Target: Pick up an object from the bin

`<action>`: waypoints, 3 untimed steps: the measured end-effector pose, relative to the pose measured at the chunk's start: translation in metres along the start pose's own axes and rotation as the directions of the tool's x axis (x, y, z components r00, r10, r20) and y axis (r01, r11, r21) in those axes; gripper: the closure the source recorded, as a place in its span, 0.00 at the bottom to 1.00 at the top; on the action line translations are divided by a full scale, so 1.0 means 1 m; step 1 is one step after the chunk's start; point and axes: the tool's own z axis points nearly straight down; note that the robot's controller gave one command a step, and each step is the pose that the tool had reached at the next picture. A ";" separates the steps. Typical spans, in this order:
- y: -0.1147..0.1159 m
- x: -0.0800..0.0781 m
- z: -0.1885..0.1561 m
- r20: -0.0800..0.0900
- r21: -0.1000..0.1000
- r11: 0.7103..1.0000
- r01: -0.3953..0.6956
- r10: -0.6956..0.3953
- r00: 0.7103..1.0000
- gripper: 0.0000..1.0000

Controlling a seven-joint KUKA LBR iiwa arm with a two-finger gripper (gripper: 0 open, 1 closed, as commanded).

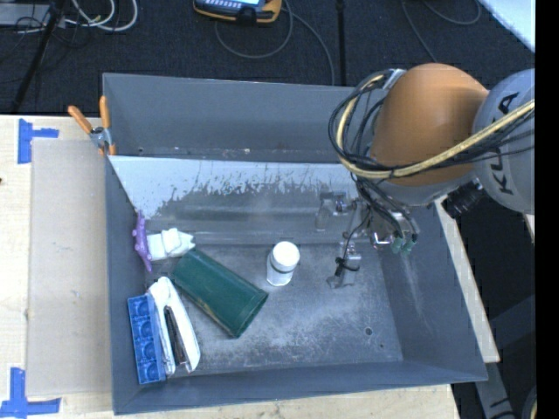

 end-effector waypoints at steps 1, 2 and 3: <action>0.000 -0.001 -0.005 0.008 0.000 1.000 0.000 0.000 1.000 0.00; 0.030 -0.008 0.040 0.012 0.001 1.000 0.014 -0.014 1.000 0.00; 0.038 -0.018 0.079 0.003 -0.002 0.996 -0.086 0.086 0.996 0.00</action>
Offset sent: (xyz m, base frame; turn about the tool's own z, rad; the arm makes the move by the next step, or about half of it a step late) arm 0.0105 0.0727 -0.1054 -0.0433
